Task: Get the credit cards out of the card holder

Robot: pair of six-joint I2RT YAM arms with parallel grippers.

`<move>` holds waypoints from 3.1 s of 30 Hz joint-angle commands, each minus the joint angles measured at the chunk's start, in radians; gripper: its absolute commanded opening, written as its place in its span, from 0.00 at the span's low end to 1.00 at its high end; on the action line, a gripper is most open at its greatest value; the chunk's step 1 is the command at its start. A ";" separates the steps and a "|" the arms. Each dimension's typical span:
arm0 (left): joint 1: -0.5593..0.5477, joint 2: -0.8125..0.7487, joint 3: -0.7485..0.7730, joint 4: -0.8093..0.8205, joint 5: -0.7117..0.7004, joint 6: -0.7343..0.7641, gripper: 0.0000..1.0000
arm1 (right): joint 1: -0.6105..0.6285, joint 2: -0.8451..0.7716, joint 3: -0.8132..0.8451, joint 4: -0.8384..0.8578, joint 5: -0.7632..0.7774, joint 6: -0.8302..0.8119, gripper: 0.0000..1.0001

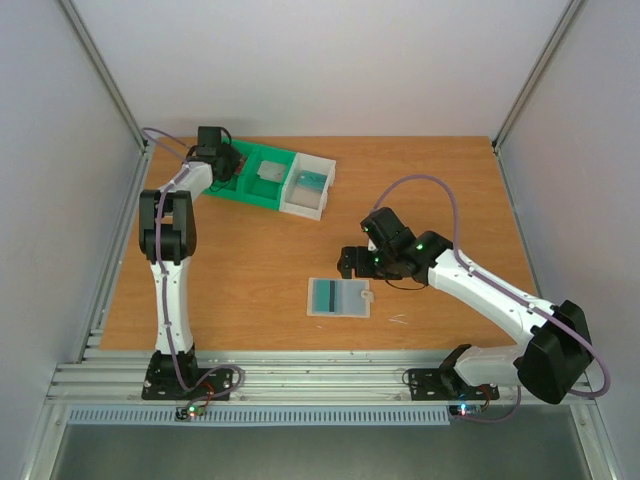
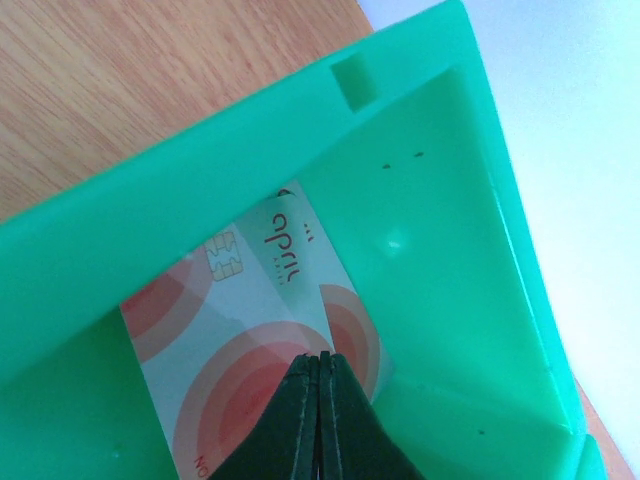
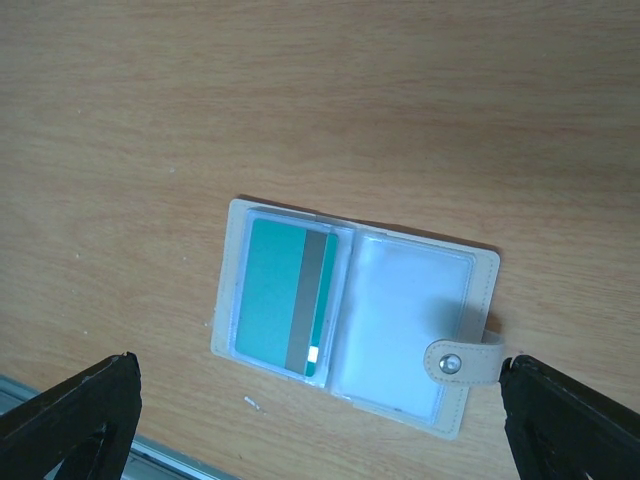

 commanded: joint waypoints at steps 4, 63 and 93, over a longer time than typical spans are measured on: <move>-0.004 -0.129 -0.051 0.073 0.028 0.027 0.01 | -0.005 -0.044 0.030 -0.018 0.016 -0.020 0.99; -0.470 -0.881 -1.100 0.192 0.455 0.123 0.53 | -0.032 0.221 -0.227 0.408 -0.338 0.077 0.28; -0.592 -0.715 -1.186 0.278 0.414 0.070 0.13 | -0.092 0.361 -0.298 0.579 -0.419 0.116 0.19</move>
